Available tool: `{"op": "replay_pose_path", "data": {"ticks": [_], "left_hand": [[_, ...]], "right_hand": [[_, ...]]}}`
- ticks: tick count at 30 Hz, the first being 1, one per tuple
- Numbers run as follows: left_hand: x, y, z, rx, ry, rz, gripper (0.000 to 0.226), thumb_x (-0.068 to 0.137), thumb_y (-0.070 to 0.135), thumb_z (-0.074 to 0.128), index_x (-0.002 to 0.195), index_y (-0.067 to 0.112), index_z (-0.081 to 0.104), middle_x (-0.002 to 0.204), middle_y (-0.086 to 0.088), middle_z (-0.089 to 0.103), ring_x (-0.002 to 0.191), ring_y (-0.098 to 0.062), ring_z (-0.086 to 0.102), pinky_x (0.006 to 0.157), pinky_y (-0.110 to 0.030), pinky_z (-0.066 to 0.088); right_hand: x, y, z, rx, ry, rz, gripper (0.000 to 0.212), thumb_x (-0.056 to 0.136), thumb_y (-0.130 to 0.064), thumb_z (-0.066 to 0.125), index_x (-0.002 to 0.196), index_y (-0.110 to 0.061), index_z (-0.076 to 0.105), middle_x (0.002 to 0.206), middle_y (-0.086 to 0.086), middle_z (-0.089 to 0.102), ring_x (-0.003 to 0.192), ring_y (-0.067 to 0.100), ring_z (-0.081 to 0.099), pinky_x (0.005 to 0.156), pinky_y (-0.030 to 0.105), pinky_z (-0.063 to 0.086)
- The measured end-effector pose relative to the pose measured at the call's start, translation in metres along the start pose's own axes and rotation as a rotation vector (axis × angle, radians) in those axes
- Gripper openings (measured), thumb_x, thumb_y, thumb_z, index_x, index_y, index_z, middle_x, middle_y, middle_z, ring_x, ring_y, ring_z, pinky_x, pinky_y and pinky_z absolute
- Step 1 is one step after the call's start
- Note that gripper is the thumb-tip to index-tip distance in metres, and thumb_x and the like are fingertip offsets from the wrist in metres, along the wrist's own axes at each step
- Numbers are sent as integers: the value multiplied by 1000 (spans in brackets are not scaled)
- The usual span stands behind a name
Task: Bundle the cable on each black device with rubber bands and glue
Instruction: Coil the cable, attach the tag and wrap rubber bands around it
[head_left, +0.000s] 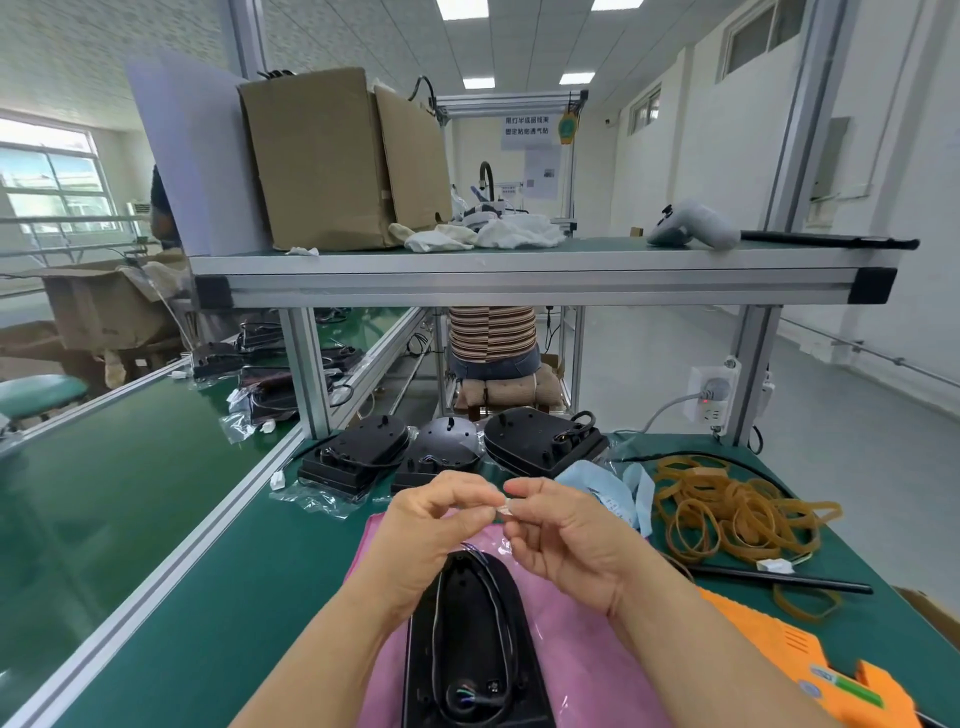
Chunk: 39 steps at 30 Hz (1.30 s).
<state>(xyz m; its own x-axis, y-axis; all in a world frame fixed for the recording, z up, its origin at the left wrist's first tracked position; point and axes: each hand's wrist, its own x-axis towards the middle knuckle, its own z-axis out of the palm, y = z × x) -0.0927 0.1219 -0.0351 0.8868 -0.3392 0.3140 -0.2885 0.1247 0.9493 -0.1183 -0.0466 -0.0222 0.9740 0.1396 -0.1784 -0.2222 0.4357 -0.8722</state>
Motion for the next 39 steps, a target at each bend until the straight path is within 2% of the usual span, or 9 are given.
{"op": "replay_pose_path", "data": {"ticks": [3,7,10,14,19,23,32,37,39], "left_hand": [[-2,-1,-2,-28,108,-122,27,87,-2,66,93,21,79,89,3,72,80,-5,62,74,-19,51],[-2,0,0,15,213,-253,12,90,17,67,88,10,76,77,-4,65,68,-13,51,72,-29,46],[-1,3,3,33,226,-278,24,93,24,64,86,4,74,72,-4,65,61,-12,47,67,-26,44],[0,6,2,97,195,-269,27,92,26,66,70,12,71,59,1,58,54,-11,42,56,-19,40],[-1,5,1,135,173,-257,27,90,25,69,65,15,70,59,0,55,57,-13,42,58,-22,40],[-1,8,0,237,127,-214,13,84,18,73,71,17,75,56,11,59,50,0,46,54,-13,40],[-3,5,3,193,158,-260,16,82,16,72,67,17,73,55,6,53,48,-6,40,54,-20,39],[-4,2,2,133,136,-307,16,84,17,72,68,16,73,56,3,49,48,-8,37,51,-18,37],[-5,2,1,245,107,-308,20,84,18,73,64,17,70,55,5,51,46,-6,39,48,-15,36]], "right_hand": [[1,3,0,-202,132,-195,24,88,7,61,106,-9,61,68,1,65,59,7,62,54,18,51],[1,6,2,-434,200,-348,26,91,7,56,103,-15,62,72,-3,68,67,4,67,58,16,50],[-2,7,5,-552,194,-370,27,93,4,54,104,-19,62,77,-1,70,72,4,69,63,17,52],[-5,8,6,-621,190,-371,26,95,2,52,105,-20,62,85,5,72,72,2,68,63,15,52],[-6,8,7,-670,174,-367,26,95,1,50,107,-18,62,87,13,70,70,2,67,64,14,50],[-8,8,8,-803,166,-419,31,92,3,48,106,-20,63,69,-1,61,70,7,65,74,21,54],[-6,13,8,-725,265,-411,31,85,-5,67,109,-24,61,87,-1,72,72,4,64,72,22,53],[-5,12,3,-560,252,-376,33,80,3,70,105,-19,64,74,-4,72,66,3,64,64,16,52],[-5,9,3,-573,268,-402,31,81,5,67,101,-18,64,70,-7,71,64,1,64,62,15,51]]}}
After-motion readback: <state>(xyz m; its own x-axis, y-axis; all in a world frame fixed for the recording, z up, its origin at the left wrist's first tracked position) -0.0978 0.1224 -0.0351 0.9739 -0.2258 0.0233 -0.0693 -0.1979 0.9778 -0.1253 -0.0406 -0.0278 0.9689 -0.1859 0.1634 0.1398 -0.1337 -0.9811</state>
